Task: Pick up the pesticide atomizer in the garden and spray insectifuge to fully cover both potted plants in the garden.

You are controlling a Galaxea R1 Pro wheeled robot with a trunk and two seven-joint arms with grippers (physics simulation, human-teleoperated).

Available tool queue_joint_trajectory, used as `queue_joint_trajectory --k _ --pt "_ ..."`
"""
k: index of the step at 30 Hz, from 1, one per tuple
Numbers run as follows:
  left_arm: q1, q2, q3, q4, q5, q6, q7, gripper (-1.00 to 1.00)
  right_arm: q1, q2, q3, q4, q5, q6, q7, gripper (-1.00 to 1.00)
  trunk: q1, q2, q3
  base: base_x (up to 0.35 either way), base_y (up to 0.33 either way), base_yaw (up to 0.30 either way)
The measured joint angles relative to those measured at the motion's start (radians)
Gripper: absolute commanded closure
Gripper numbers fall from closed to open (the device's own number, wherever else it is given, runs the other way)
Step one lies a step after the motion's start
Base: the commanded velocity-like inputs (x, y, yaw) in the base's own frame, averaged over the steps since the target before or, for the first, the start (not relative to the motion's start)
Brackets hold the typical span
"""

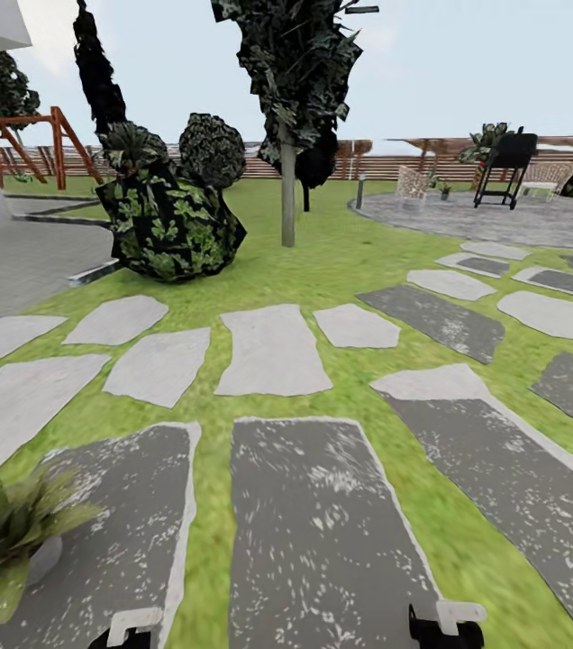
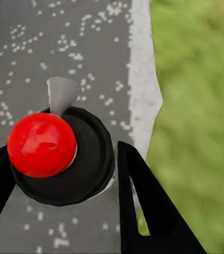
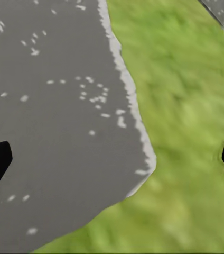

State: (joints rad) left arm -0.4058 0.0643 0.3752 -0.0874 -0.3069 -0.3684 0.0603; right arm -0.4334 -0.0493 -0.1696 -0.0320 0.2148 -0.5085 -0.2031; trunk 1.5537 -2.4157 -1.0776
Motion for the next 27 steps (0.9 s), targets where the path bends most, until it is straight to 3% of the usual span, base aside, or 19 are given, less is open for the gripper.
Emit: queue_joint_trajectory --k 10,27 --pt "0.000 0.002 0.001 0.000 0.000 0.000 0.000 1.00 0.000 0.000 0.000 0.000 0.000 0.000 0.000 -1.00 0.000 0.000 0.000 0.294 -0.161 -0.300" --pt "0.000 0.002 0.001 0.000 0.000 0.000 0.000 1.00 0.000 0.000 0.000 0.000 0.000 0.000 0.000 -1.00 0.000 0.000 0.000 0.334 -0.009 -0.300"
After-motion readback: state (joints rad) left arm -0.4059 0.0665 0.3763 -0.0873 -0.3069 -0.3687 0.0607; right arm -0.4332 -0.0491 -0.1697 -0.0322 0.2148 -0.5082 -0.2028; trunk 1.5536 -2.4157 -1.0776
